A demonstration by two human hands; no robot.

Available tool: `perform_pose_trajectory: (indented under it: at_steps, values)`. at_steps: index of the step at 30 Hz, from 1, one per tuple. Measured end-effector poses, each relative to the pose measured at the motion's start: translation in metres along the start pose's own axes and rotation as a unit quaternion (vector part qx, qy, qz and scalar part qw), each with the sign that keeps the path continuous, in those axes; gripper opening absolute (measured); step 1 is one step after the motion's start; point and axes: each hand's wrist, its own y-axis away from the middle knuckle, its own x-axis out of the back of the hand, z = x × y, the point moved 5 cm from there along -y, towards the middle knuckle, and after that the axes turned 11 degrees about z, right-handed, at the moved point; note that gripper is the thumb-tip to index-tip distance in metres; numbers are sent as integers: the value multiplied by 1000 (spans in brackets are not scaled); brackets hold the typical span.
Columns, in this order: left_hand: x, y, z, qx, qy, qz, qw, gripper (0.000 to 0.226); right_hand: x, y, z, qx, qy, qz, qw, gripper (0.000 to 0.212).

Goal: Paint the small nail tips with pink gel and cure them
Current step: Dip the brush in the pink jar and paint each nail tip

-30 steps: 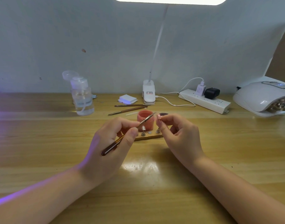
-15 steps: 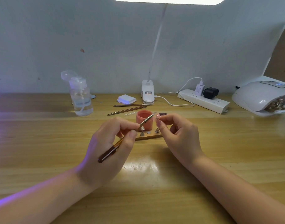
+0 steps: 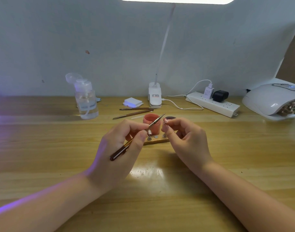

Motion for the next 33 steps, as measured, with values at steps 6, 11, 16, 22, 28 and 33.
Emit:
perform_pose_trajectory:
  at_steps: [6,11,16,22,28,33]
  values:
    - [6,1,0,-4,21,12,1000,15,0,0,2,-3,-2,-1,1000,10]
    - [0,0,-1,-5,-11,-6,1000,15,0,0,3,4,2,8,1000,9]
    - [7,1,-4,13,5,20,1000,17,0,-1,2,2,3,13,1000,9]
    - [-1,1,-2,-3,-15,-6,1000,15,0,0,1,6,7,4,1000,10]
    - [7,0,-3,2,-1,19,1000,13,0,-1,1,31,14,20,999,7]
    - [3,1,-3,1,-15,9,1000,13,1,-1,-1,52,34,28,998,4]
